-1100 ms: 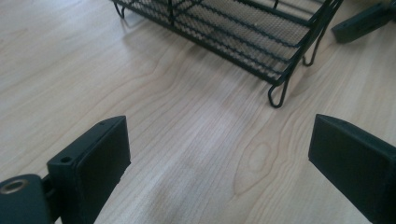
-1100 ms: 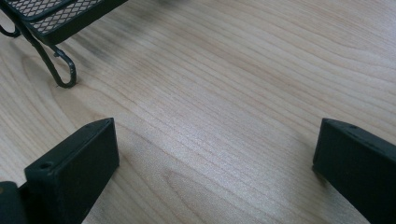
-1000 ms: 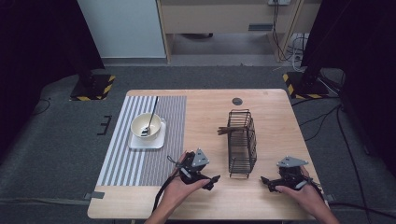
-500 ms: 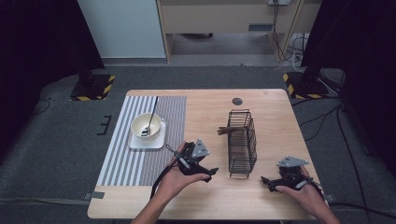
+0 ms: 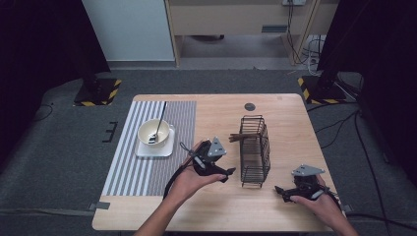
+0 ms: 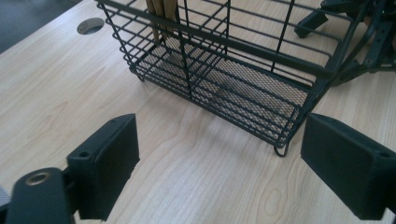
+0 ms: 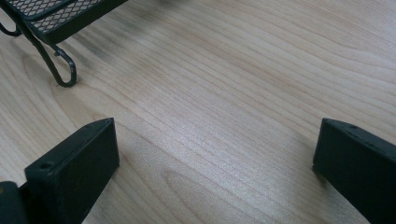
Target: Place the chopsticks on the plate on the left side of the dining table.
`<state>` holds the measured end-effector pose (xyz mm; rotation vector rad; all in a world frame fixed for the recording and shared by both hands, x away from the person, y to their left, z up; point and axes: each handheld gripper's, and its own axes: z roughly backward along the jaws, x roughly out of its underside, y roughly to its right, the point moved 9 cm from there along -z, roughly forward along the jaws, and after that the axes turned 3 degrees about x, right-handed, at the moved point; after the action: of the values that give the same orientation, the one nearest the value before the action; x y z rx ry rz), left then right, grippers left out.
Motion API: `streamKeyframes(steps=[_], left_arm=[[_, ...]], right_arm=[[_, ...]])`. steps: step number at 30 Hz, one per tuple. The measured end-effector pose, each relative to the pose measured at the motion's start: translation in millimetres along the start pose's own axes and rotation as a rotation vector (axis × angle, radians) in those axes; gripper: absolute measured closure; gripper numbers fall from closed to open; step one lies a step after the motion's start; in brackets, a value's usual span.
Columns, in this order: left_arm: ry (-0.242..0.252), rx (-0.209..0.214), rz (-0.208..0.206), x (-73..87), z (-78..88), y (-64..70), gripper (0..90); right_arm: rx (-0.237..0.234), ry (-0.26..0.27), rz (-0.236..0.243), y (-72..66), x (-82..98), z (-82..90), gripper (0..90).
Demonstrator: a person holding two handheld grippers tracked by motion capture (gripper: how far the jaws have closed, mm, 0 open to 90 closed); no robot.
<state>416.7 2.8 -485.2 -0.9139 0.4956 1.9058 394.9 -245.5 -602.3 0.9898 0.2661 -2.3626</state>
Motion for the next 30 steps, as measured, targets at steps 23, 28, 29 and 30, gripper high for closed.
streamKeyframes(steps=[23, 28, 29, 30], left_arm=[[0.113, -0.044, -0.013, -42.8, 25.7, -16.9, 28.8], [0.104, -0.057, -0.052, -53.9, 25.0, -15.9, 27.9], [0.104, -0.058, -0.058, -56.5, 24.6, -15.8, 26.6], [0.105, -0.057, -0.06, -58.9, 24.0, -15.8, 25.6]], right_arm=[[0.0, 0.0, -0.001, -0.2, 0.1, 0.1, 0.2], [0.0, 0.0, -0.002, -0.2, 0.2, 0.1, 0.2], [0.0, 0.0, -0.002, -0.2, 0.2, 0.1, 0.2], [0.001, 0.0, -0.002, -0.3, 0.2, 0.2, 0.2]])
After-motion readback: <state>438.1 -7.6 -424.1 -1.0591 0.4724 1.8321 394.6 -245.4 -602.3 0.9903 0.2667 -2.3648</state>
